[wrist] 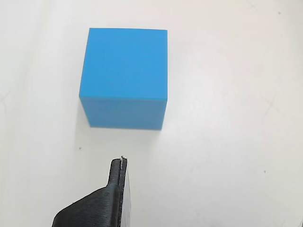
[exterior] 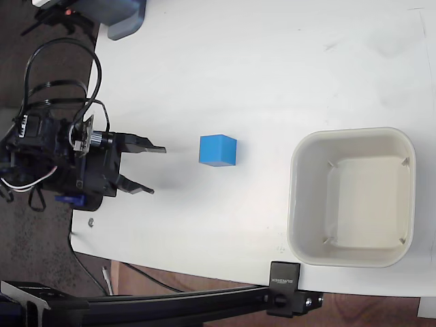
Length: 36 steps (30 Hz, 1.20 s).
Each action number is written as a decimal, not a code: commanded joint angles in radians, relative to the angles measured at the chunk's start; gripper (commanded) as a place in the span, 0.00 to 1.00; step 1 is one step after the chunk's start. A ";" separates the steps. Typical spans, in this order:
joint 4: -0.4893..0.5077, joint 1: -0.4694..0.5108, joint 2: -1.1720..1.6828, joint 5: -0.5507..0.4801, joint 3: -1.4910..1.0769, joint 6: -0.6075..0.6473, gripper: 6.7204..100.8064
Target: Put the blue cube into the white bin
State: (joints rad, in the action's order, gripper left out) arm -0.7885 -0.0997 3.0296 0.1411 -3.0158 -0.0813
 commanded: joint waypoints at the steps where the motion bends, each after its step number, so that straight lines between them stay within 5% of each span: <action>1: 0.012 0.023 0.023 0.005 0.023 -0.009 0.99; 15: 0.011 0.034 0.023 0.000 0.025 -0.012 0.99; 21: 0.017 0.143 -0.089 -0.123 0.218 0.025 0.99; 28: 0.106 0.029 -0.569 -0.057 0.520 -0.048 1.00; 36: 0.250 -0.087 -0.802 0.025 0.549 -0.183 1.00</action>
State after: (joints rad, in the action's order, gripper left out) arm -0.5798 -0.1718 2.2365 0.1381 -2.5173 -0.2485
